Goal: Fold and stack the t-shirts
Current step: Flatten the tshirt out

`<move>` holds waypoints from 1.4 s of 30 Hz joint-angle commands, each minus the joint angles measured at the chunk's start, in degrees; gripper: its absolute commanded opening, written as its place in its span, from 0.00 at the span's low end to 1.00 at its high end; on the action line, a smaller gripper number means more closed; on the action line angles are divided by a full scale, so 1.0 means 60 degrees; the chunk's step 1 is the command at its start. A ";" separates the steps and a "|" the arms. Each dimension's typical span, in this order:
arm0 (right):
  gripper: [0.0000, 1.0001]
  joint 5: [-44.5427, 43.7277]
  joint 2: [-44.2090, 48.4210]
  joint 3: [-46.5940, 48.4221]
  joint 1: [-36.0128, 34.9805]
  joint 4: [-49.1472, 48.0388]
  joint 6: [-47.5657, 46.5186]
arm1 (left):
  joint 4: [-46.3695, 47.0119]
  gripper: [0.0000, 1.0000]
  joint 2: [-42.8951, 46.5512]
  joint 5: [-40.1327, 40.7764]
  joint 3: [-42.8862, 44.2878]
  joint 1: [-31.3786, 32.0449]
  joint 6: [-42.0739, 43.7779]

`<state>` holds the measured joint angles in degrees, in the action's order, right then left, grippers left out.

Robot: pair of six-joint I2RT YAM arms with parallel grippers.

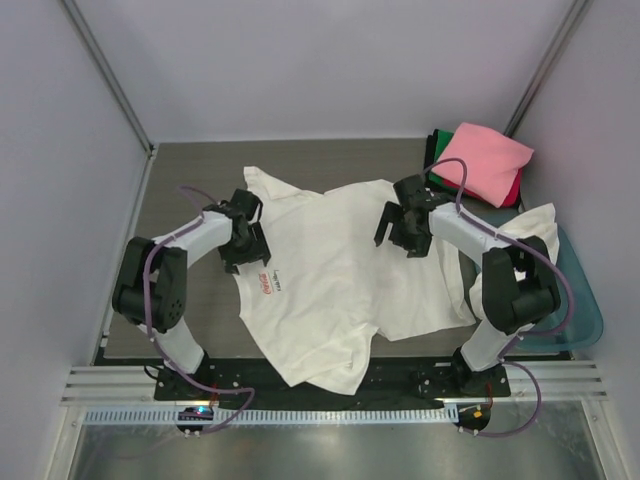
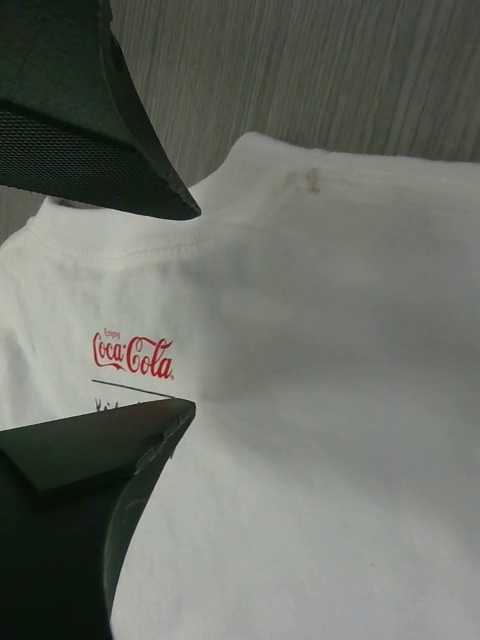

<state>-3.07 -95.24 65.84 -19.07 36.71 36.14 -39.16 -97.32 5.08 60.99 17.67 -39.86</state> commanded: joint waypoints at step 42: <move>0.92 -0.3458 0.5616 -0.5023 -0.5772 -0.1952 0.2851 | -0.1355 0.61 -0.5178 -0.0115 0.9549 -0.1539 0.0388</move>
<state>-21.19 -66.65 40.82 -53.67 33.67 51.86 -46.15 -124.29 5.89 113.27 7.79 -35.64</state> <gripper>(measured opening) 0.919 0.612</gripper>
